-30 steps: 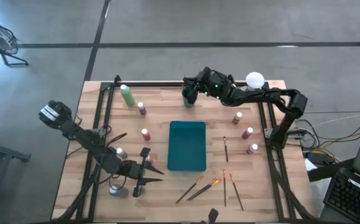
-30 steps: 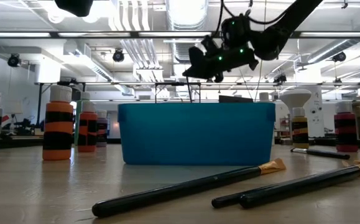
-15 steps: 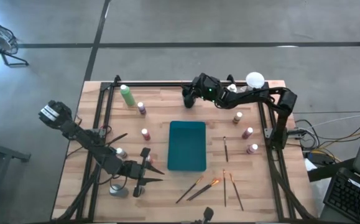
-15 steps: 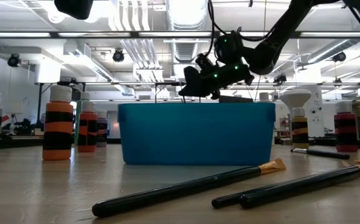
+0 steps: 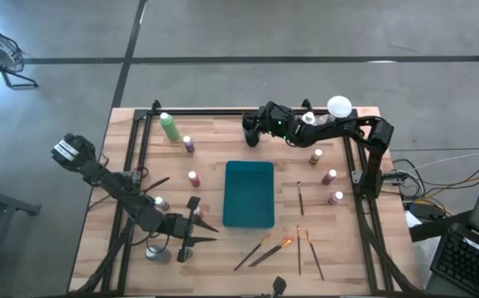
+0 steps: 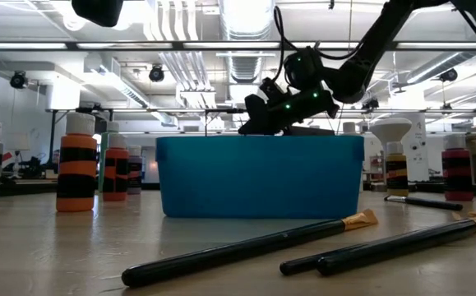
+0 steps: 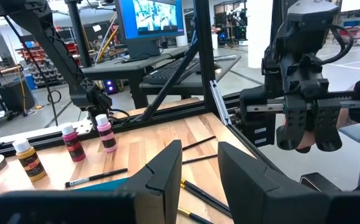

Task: Pick & Place Paint Supplies
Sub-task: Put the gold paint brush into the green cup, then put the silver paint brush into the green cup

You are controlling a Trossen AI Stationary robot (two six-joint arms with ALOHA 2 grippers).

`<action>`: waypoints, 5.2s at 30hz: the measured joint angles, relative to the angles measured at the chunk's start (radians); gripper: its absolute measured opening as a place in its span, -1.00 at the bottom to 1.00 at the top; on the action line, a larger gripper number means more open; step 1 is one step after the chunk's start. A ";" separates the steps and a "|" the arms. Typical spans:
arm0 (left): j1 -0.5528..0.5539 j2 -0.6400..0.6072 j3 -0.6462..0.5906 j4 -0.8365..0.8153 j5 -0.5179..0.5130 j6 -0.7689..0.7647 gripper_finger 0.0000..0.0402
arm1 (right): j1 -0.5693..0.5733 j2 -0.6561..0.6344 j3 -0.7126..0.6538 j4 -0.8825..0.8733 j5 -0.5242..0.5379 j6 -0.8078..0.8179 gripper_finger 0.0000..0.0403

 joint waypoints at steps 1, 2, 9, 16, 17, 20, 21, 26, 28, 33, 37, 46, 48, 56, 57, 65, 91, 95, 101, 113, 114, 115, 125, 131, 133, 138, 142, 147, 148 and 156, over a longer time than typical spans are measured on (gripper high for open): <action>0.000 0.000 0.000 0.000 0.000 0.000 -0.45 | 0.000 0.000 -0.005 0.000 0.001 0.002 -0.95; 0.000 0.000 0.000 0.000 0.000 -0.001 -0.45 | 0.000 0.000 -0.007 0.000 0.001 0.006 -0.95; 0.000 0.000 0.000 0.000 0.000 -0.002 -0.45 | 0.000 0.000 -0.013 0.001 0.003 0.011 -0.95; 0.000 0.000 0.000 0.000 0.000 -0.002 -0.45 | 0.000 0.000 -0.014 -0.001 0.003 0.015 -0.89; 0.000 0.000 0.000 0.000 0.000 -0.002 -0.45 | 0.000 0.000 -0.014 -0.001 0.003 0.015 -0.86; 0.000 0.000 0.000 0.000 0.000 -0.002 -0.45 | 0.000 0.000 -0.014 -0.001 0.003 0.015 -0.77; 0.000 0.000 0.000 0.000 0.000 -0.002 -0.45 | 0.000 0.000 -0.014 -0.001 0.003 0.015 -0.74; 0.000 0.000 0.000 0.000 0.000 -0.002 -0.45 | 0.000 -0.002 -0.014 -0.002 0.003 0.004 -0.58; 0.000 0.000 0.000 0.000 0.000 -0.002 -0.45 | -0.001 -0.010 -0.014 -0.006 0.004 -0.001 -0.53; 0.000 0.000 0.000 -0.001 0.000 -0.002 -0.45 | -0.001 -0.066 -0.015 -0.017 0.003 -0.009 -0.41; 0.000 0.000 0.000 -0.007 0.000 0.003 -0.45 | 0.000 -0.131 -0.014 -0.075 -0.001 -0.027 -0.35; 0.000 0.000 0.000 -0.023 0.000 0.005 -0.45 | 0.044 -0.380 -0.010 -0.221 -0.079 -0.029 -0.33; 0.001 0.000 0.000 -0.022 0.000 0.005 -0.45 | 0.072 -0.449 -0.010 -0.259 -0.080 -0.048 -0.39; 0.001 0.000 0.002 -0.023 0.000 0.006 -0.45 | 0.276 -0.692 -0.008 -0.473 -0.028 -0.150 -0.81; 0.001 0.000 0.002 -0.023 0.000 0.006 -0.45 | 0.310 -0.712 -0.008 -0.507 -0.008 -0.158 -0.87; 0.002 0.000 0.013 -0.026 0.000 0.020 -0.45 | 0.624 -0.757 -0.008 -0.843 0.334 -0.069 -0.95; 0.000 0.000 0.020 -0.089 0.000 -0.080 -0.45 | 0.856 -0.751 -0.010 -1.525 0.516 0.892 -0.96; 0.000 0.000 0.020 -0.088 0.000 -0.080 -0.45 | 0.821 -0.733 -0.020 -1.572 0.461 0.994 -0.96; 0.000 0.000 0.020 -0.088 0.000 -0.077 -0.45 | 0.775 -0.693 -0.020 -1.574 0.369 1.026 -0.96; 0.000 0.000 0.020 -0.087 0.000 -0.051 -0.45 | 0.705 -0.608 -0.017 -1.724 0.294 1.136 -0.96; 0.000 0.000 0.020 -0.087 0.000 -0.051 -0.45 | 0.693 -0.598 -0.017 -1.715 0.287 1.128 -0.96; 0.000 0.000 0.020 -0.087 0.000 -0.051 -0.45 | 0.681 -0.591 -0.017 -1.705 0.278 1.121 -0.95; 0.000 0.000 0.020 -0.087 0.000 -0.051 -0.45 | 0.563 -0.477 -0.017 -1.667 0.181 1.037 -0.62; 0.000 0.000 0.020 -0.087 0.000 -0.051 -0.45 | 0.509 -0.402 -0.017 -1.664 0.174 0.993 -0.35; 0.000 0.000 0.020 -0.087 0.000 -0.051 -0.45 | 0.493 -0.384 -0.018 -1.664 0.173 0.990 -0.27; 0.000 0.000 0.020 -0.087 0.000 -0.051 -0.45 | 0.461 -0.342 -0.018 -1.619 0.133 0.955 -0.14; 0.000 0.000 0.020 -0.087 0.000 -0.051 -0.45 | 0.442 -0.317 -0.018 -1.579 0.123 0.930 -0.09; 0.000 0.000 0.020 -0.087 0.000 -0.052 -0.45 | 0.424 -0.309 -0.020 -1.577 0.121 0.914 -0.11; 0.000 0.000 0.020 -0.087 0.000 -0.052 -0.45 | 0.421 -0.309 -0.020 -1.577 0.121 0.914 -0.12; 0.000 0.000 0.020 -0.088 0.000 -0.076 -0.45 | 0.409 -0.309 -0.059 -1.532 0.104 0.910 -0.20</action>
